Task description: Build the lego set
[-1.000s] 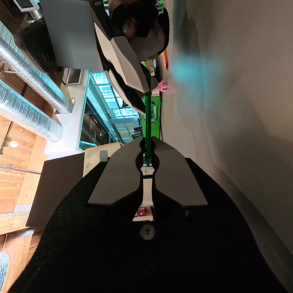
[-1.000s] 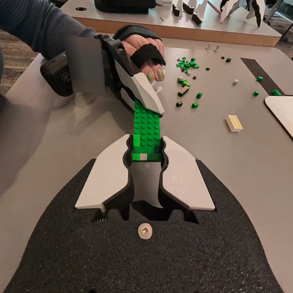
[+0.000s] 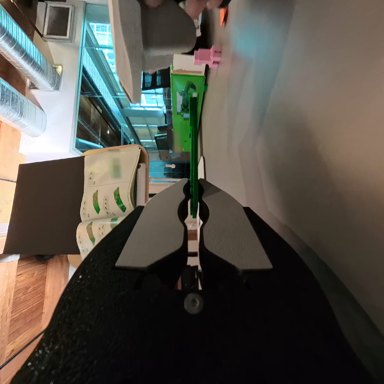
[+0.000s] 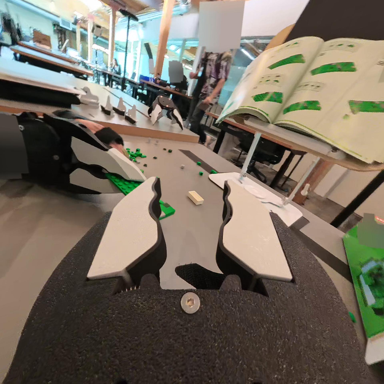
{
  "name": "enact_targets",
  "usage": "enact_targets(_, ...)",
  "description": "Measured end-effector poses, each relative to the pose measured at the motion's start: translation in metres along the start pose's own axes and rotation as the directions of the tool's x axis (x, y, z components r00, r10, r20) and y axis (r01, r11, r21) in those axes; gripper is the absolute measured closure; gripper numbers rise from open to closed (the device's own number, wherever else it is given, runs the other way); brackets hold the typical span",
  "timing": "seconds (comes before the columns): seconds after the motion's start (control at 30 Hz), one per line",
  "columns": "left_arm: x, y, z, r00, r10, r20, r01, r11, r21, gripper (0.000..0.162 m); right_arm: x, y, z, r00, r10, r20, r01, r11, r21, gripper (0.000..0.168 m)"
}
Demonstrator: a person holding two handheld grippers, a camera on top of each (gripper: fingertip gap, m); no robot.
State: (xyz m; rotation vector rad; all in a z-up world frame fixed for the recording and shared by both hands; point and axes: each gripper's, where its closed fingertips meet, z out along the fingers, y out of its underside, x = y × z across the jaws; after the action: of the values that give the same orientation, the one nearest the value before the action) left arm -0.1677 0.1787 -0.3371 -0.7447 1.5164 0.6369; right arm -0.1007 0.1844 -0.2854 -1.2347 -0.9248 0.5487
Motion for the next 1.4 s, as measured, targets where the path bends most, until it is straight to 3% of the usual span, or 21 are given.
enact_targets(0.47, -0.002, 0.028, -0.042, 0.994, -0.104, 0.032, 0.109, 0.965, -0.24, 0.158, 0.005, 0.003, -0.002, 0.999, 0.021, -0.033, -0.02, 0.999, 0.028, 0.12)
enact_targets(0.83, -0.008, 0.037, -0.049, 0.981, -0.188, 0.052, 0.195, 0.962, -0.192, 0.158, -0.002, 0.001, -0.001, 0.997, -0.07, -0.034, 0.07, 0.997, 0.026, 0.124)
enact_targets(1.4, -0.006, 0.033, -0.05, 0.98, -0.194, 0.034, 0.197, 0.966, -0.168, 0.157, -0.004, 0.003, 0.0, 0.993, -0.114, -0.039, 0.115, 0.993, 0.016, 0.131)
